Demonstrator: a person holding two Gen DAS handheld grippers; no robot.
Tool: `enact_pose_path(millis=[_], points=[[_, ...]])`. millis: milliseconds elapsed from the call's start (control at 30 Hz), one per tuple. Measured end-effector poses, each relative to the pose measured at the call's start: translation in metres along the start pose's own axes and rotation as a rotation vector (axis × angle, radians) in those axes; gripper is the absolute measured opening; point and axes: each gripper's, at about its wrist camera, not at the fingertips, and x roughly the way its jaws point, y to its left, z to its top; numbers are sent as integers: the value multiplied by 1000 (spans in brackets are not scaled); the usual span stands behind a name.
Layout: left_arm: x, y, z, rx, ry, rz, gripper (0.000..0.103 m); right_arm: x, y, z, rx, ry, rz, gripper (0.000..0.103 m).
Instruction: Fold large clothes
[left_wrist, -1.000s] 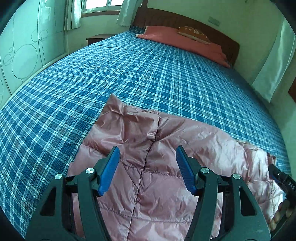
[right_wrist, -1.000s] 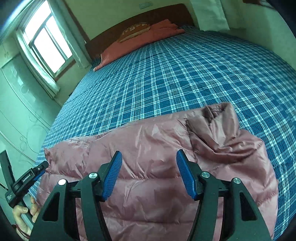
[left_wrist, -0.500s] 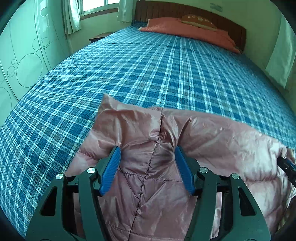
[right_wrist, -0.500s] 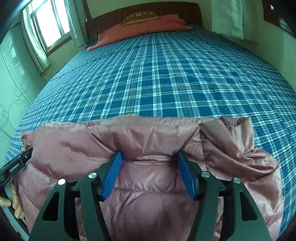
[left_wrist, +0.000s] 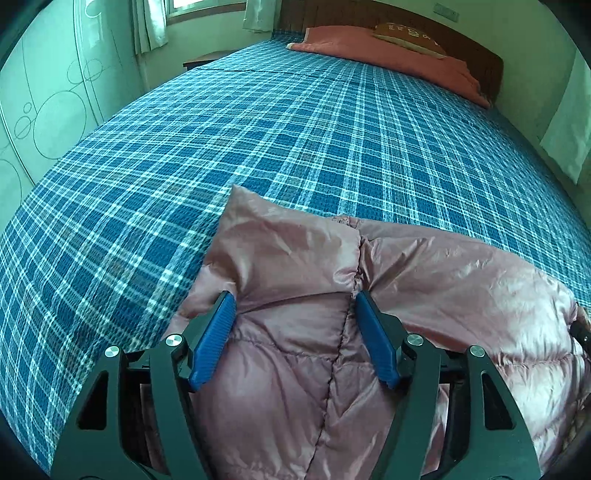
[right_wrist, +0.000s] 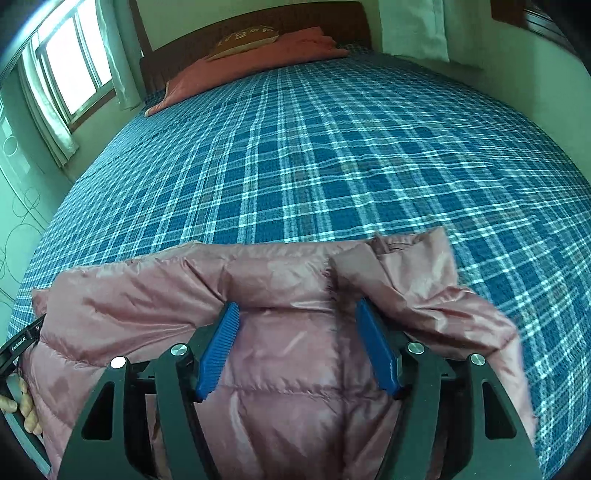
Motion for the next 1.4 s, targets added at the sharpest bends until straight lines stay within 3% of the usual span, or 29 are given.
enact_pose_path(millis=[200,433,600,800,967,1233,1267,1333,1367,1400], points=[[-46,46,-19,-63,-26,15,67,-60,-43,-31,-22,-15,-76,66],[-100,121,-82,-226,-38,2,68,-126,-111,-100,126,-21,-57,66],[-138,148,-144,-345,-29,-76,69,-160,-139,-162,287,-13,67,66],[-171,148,-224,-461,-35,-200,74,-168,-126,-214,426,10,247,66],[-157,128,-225,-486,-10,-257,74,-147,-105,-212,449,14,291,66],[-123,125,-207,-652,-20,-236,78,-115,-101,-197,561,-55,275,71],[-122,123,-205,-653,-36,-213,76,-114,-100,-195,560,-62,267,71],[-120,119,-200,-633,-59,-200,54,-110,-99,-191,558,-60,275,47],[-117,115,-197,-616,-58,-223,34,-108,-97,-190,562,-55,296,41],[-116,112,-195,-605,-54,-234,26,-107,-97,-191,568,-54,311,33]])
